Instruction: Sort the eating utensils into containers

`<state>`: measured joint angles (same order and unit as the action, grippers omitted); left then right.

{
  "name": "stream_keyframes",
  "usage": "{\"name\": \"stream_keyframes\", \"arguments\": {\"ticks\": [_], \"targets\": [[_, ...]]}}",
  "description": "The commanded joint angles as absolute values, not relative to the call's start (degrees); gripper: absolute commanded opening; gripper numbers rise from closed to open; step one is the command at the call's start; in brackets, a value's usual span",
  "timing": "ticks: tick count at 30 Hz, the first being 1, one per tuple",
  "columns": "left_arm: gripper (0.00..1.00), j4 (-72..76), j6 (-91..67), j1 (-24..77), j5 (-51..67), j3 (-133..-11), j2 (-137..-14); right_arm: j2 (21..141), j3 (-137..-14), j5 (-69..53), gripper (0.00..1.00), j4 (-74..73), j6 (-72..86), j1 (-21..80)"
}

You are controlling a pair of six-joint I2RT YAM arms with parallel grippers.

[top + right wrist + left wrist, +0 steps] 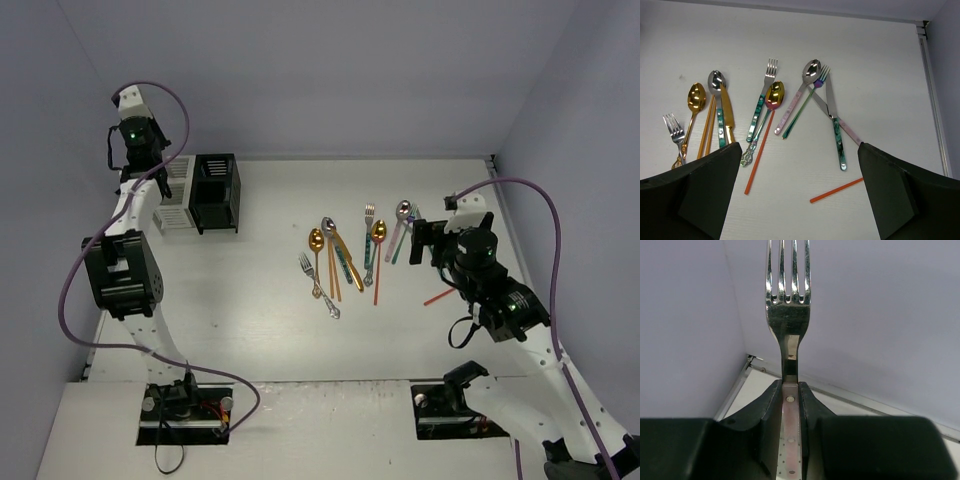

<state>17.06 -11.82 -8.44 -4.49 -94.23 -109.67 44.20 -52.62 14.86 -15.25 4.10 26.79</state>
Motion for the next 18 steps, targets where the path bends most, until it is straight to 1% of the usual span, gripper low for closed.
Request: {"name": "stream_keyframes", "arguments": {"ticks": [1, 6, 8, 12, 18], "targets": [[0.0, 27.1, -10.6, -9.1, -1.7, -98.7, -110.9, 46.2, -55.0, 14.6, 1.0, -12.0, 4.0, 27.2], [0.0, 28.2, -10.8, -9.2, 0.0, -99.5, -115.3, 47.4, -54.6, 14.4, 1.0, -12.0, 4.7, 27.2], [0.0, 28.9, -11.2, -9.2, 0.0, -98.1, -115.7, 48.0, -54.5, 14.4, 1.0, -12.0, 4.7, 27.1], [0.06, 31.9, -11.2, -9.2, 0.0, -93.9, -115.7, 48.9, -54.5, 13.1, 1.0, -12.0, 4.7, 27.2], [0.14, 33.0, -10.7, -9.3, 3.9, -90.1, -115.1, 48.4, -54.2, 11.8, 1.0, -12.0, 5.4, 27.2]]}}
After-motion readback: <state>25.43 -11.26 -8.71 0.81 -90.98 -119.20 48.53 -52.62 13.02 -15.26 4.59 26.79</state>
